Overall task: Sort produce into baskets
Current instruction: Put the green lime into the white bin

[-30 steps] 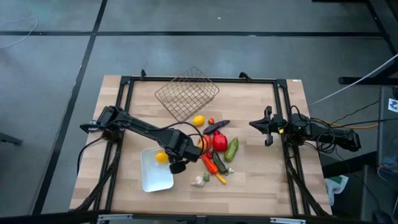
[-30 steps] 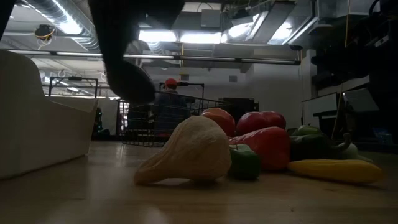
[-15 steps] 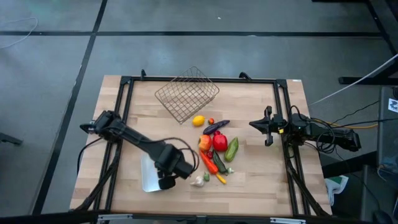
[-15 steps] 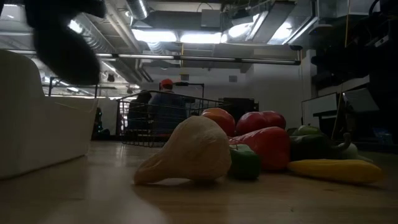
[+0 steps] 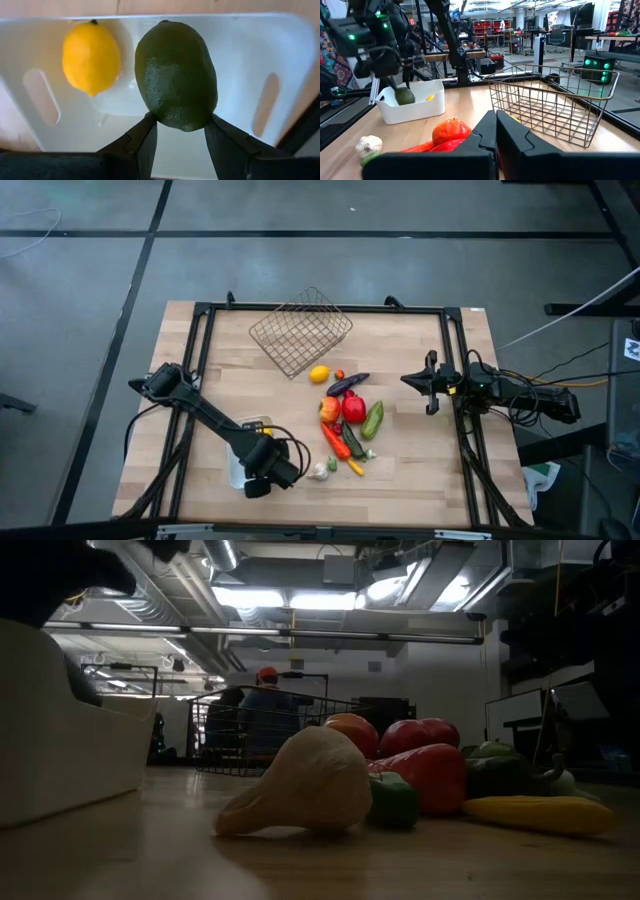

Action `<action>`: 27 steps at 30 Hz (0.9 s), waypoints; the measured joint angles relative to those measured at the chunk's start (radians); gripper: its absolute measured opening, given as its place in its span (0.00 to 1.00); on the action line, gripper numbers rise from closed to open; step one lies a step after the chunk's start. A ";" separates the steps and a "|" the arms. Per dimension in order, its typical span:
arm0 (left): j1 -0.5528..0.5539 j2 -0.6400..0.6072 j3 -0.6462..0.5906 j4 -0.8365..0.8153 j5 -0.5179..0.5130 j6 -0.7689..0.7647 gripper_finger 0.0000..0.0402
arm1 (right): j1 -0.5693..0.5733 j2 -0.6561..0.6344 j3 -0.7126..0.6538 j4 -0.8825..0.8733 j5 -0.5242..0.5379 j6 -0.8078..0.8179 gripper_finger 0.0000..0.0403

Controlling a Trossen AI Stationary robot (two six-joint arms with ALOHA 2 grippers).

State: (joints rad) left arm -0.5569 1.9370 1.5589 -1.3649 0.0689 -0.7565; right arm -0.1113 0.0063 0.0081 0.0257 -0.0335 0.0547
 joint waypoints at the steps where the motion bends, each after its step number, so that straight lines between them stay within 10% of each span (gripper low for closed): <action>1: 0.000 0.000 -0.013 -0.001 0.000 0.003 0.39 | 0.000 0.000 0.000 0.000 0.000 0.000 0.03; 27: 0.043 0.001 -0.080 -0.004 -0.002 0.008 0.39 | 0.000 0.000 0.000 0.001 -0.003 0.000 0.03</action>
State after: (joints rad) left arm -0.5140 1.9385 1.4784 -1.3688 0.0669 -0.7487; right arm -0.1115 0.0063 0.0078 0.0269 -0.0364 0.0550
